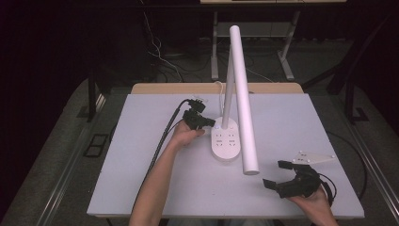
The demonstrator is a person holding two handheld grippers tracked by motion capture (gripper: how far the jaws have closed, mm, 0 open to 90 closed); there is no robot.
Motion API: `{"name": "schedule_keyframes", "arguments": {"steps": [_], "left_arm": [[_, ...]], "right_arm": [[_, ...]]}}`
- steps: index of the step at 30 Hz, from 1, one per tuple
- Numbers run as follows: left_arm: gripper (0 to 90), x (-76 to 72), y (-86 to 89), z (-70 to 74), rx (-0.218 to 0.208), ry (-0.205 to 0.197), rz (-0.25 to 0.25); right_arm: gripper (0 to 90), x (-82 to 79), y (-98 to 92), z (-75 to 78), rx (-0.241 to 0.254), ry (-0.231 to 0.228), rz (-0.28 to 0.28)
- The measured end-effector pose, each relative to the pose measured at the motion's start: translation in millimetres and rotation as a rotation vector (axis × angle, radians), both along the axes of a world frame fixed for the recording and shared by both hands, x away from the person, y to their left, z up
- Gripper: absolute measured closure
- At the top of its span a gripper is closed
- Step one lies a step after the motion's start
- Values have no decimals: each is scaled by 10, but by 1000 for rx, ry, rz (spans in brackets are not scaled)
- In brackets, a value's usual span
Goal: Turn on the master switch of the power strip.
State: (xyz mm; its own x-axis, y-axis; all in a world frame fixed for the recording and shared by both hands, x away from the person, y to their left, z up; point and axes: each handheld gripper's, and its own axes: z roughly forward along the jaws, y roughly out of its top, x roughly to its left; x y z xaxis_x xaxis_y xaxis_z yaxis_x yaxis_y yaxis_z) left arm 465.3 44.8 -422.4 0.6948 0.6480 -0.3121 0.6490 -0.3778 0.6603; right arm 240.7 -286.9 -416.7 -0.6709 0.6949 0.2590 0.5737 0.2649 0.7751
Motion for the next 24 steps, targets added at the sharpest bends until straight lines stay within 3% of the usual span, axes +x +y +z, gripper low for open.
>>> {"name": "schedule_keyframes", "arguments": {"steps": [4,5,7,14,16,18,24], "left_arm": [[896,-3,56,37,-25,-17,12],[895,0,90,62,-2,-24,-13],[895,-26,94,101,-27,-34,10],[895,-78,219,302,-28,-86,-3],[895,-83,288,371,14,-104,-48],[894,-113,294,403,-13,-111,-21],[876,-176,408,518,-4,-141,-39]], "right_arm": [[5,0,-5,-3,1,1,-1],[5,1,-6,-3,1,2,-1],[5,1,-5,-3,1,1,0],[5,-1,-2,0,1,-1,-1],[5,1,-1,-1,-1,-1,-1],[5,2,4,-2,-1,-1,0],[5,1,4,-3,-1,-1,0]]}}
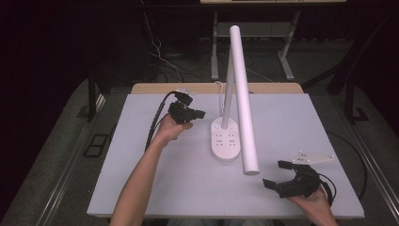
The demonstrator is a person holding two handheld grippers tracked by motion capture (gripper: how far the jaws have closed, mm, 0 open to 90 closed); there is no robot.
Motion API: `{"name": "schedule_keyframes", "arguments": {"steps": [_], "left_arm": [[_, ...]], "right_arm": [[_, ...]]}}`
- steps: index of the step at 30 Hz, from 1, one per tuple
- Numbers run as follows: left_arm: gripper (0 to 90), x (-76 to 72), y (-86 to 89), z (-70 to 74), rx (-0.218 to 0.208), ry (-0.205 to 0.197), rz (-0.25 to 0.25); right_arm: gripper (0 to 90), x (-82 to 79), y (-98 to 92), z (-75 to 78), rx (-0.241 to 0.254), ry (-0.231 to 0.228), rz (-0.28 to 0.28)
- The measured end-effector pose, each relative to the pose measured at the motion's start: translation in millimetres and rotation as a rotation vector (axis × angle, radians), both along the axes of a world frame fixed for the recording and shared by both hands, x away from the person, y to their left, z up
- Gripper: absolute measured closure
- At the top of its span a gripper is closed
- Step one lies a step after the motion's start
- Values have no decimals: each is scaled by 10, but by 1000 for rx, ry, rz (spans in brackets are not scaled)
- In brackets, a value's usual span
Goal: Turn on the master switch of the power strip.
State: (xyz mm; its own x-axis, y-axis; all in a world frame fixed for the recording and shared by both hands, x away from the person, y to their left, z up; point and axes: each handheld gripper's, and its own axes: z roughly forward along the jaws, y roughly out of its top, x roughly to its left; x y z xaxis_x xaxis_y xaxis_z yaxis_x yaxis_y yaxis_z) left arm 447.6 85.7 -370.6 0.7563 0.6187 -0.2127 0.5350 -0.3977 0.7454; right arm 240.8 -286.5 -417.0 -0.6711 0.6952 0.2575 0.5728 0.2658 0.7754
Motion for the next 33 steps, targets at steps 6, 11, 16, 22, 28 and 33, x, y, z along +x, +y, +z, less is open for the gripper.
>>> {"name": "schedule_keyframes", "arguments": {"steps": [6,11,16,22,28,33], "left_arm": [[808,-93,139,117,-1,-28,5],[752,-184,244,216,-34,-39,18],[633,-286,327,304,-63,-46,19],[338,-397,450,341,-45,-44,3],[142,-513,586,314,-56,-27,-3],[0,-579,667,301,-67,3,-1]], "right_arm": [[5,-4,3,2,3,-4,1],[5,-2,7,4,2,-2,4],[5,-2,8,5,3,-2,4],[5,-1,10,6,4,-2,4],[5,0,14,6,4,-1,4],[5,5,21,3,2,-4,6]]}}
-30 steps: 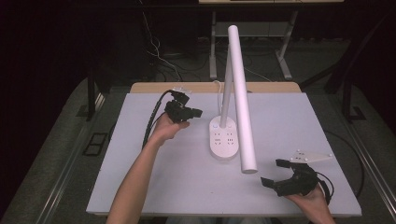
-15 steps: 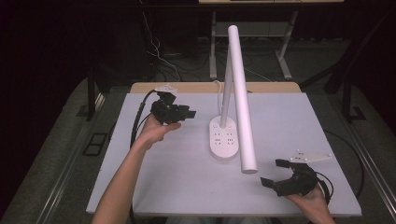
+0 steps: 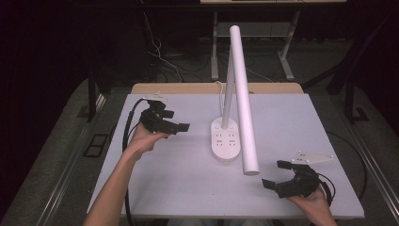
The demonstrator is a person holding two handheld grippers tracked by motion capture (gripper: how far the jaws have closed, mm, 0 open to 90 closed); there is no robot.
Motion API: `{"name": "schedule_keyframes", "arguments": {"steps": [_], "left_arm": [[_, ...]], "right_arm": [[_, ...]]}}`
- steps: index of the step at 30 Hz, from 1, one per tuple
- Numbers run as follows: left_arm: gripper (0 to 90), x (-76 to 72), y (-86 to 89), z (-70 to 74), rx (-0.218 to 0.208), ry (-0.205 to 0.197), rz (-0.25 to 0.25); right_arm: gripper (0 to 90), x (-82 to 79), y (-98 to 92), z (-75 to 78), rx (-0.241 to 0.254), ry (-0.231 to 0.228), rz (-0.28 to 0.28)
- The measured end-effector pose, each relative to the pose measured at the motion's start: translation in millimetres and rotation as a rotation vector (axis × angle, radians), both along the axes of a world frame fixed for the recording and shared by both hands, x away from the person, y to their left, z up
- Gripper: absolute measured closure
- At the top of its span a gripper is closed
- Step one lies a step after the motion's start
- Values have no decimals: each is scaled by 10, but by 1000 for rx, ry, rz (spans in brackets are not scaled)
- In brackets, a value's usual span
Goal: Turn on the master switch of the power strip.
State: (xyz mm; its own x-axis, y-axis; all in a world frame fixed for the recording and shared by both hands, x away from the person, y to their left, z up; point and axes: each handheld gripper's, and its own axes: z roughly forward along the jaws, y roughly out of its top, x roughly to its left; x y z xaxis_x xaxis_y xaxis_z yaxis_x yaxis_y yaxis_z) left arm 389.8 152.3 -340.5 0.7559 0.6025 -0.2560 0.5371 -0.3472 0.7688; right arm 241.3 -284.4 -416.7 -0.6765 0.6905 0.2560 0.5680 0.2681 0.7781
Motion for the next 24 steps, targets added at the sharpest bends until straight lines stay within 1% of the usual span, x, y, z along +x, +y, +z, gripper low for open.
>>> {"name": "schedule_keyframes", "arguments": {"steps": [2,10,13,15,18,22,24], "left_arm": [[0,-29,26,-2,2,-2,7],[0,-150,154,-32,-21,-20,37],[0,-210,199,-43,-37,-29,50],[0,-261,224,-57,-40,-39,55],[0,-351,260,-98,-51,-47,59],[0,-467,307,-174,-62,-48,69],[0,-521,334,-206,-74,-48,79]], "right_arm": [[5,1,2,-1,-1,3,1],[5,3,1,-2,-2,1,0],[5,4,3,-2,-1,4,0],[5,5,6,-1,-1,5,-1],[5,7,7,-1,0,5,-1],[5,13,17,-7,-3,-1,2],[5,12,22,-5,-3,3,2]]}}
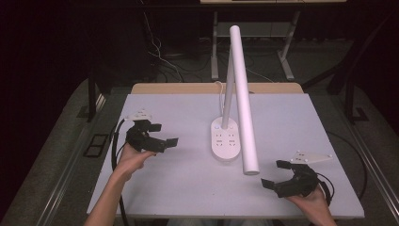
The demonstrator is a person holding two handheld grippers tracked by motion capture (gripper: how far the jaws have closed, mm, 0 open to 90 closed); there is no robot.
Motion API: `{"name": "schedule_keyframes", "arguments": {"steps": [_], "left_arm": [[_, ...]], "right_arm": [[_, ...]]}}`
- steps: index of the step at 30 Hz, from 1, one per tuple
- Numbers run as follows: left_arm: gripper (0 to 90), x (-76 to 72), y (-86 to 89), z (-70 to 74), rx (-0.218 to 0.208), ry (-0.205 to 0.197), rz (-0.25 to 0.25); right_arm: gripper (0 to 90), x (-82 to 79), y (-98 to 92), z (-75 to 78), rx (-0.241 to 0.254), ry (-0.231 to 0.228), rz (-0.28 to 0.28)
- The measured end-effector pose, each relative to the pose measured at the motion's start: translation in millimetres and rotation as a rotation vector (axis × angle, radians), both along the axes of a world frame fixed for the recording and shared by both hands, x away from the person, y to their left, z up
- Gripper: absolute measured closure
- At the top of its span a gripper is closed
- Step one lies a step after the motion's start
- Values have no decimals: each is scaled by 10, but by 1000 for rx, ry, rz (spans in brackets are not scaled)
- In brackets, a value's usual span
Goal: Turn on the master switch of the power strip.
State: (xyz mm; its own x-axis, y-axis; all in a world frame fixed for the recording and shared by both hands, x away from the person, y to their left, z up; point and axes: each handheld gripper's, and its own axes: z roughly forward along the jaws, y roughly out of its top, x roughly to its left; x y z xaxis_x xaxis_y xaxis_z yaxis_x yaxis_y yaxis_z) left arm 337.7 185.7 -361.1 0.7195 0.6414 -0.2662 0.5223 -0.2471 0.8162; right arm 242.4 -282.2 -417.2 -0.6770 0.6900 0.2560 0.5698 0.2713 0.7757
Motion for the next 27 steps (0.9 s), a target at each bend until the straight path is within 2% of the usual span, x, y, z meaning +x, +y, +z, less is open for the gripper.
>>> {"name": "schedule_keyframes", "arguments": {"steps": [7,15,20,27], "left_arm": [[0,-191,34,-96,-6,-15,0],[0,-379,24,-252,-21,-3,-2],[0,-479,-3,-355,-27,-19,6],[0,-600,-17,-471,-22,-5,2]], "right_arm": [[5,0,20,3,-2,4,1],[5,2,27,0,-3,2,3],[5,1,23,0,-1,6,2],[5,-3,28,-5,0,4,7]]}}
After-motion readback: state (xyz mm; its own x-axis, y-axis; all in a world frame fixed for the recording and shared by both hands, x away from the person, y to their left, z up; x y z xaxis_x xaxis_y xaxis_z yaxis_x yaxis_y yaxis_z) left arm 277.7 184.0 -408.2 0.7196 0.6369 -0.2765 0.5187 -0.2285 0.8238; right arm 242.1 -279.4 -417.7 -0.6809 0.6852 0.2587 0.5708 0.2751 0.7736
